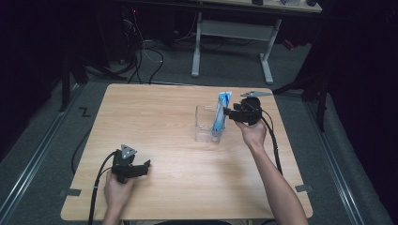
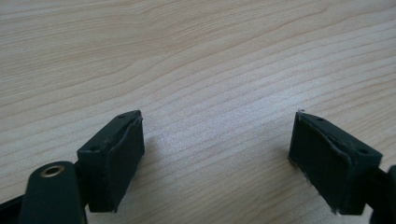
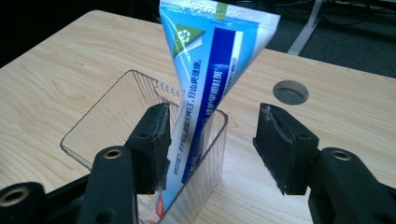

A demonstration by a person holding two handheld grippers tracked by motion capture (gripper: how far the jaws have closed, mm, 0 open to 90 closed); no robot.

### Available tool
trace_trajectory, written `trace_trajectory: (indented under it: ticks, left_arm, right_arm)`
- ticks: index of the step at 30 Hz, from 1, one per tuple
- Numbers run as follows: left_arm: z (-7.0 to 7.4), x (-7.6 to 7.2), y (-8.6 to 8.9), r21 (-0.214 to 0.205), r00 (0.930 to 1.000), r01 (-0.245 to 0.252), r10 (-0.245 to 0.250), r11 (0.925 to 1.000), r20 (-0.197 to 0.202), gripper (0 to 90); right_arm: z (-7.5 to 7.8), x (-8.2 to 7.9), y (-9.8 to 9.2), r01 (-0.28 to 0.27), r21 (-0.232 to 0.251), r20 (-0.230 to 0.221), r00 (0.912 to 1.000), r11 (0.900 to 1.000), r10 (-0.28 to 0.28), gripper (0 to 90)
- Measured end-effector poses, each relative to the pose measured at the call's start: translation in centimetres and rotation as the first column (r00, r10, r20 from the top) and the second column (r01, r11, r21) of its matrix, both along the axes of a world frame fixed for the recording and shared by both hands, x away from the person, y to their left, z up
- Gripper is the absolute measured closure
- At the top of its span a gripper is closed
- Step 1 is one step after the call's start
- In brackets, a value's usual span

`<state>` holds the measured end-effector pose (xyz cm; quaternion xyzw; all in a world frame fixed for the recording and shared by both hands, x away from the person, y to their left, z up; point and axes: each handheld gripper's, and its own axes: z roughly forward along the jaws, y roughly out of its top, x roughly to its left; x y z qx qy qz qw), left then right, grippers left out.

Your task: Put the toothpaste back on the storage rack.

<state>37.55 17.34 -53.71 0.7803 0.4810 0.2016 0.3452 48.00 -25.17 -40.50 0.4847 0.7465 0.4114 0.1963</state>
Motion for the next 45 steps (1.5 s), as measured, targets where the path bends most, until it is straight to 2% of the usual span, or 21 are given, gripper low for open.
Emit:
trace_trajectory:
  ticks: [3,9,16,25,27,32,45]
  left_arm:
    - [0.0,0.0,0.0,0.000,1.0000,0.000,0.000,1.0000,0.000,18.6]
    - [0.0,0.0,0.0,0.000,1.0000,0.000,0.000,1.0000,0.000,18.5]
    - [0.0,0.0,0.0,0.000,1.0000,-0.001,0.001,1.0000,0.000,18.6]
    - [0.0,0.0,0.0,0.000,1.0000,-0.002,0.002,1.0000,0.000,18.6]
    - [0.0,0.0,0.0,0.001,1.0000,-0.003,0.003,1.0000,0.000,18.6]
    - [0.0,0.0,0.0,0.001,1.0000,-0.003,0.003,1.0000,0.000,18.6]
    - [0.0,0.0,0.0,0.001,1.0000,-0.005,0.005,1.0000,-0.001,18.6]
  right_arm:
    - [0.3,-0.4,-0.5,0.004,0.000,0.005,1.0000,1.0000,-0.004,46.9]
    - [0.6,-1.7,-1.7,0.010,0.037,0.024,0.9996,0.9993,-0.011,49.3]
    - [1.3,-2.7,-2.8,0.010,0.033,0.030,0.9995,0.9994,-0.011,49.2]
    - [2.3,-4.2,-3.6,0.007,0.031,0.063,0.9979,0.9995,-0.009,49.9]
    - [2.2,-4.7,-4.0,0.009,0.052,0.068,0.9976,0.9986,-0.013,50.1]
    - [2.4,-5.6,-4.6,0.019,0.053,0.088,0.9958,0.9984,-0.024,50.5]
    - [2.1,-7.2,-5.9,0.017,0.081,0.087,0.9959,0.9966,-0.024,50.4]
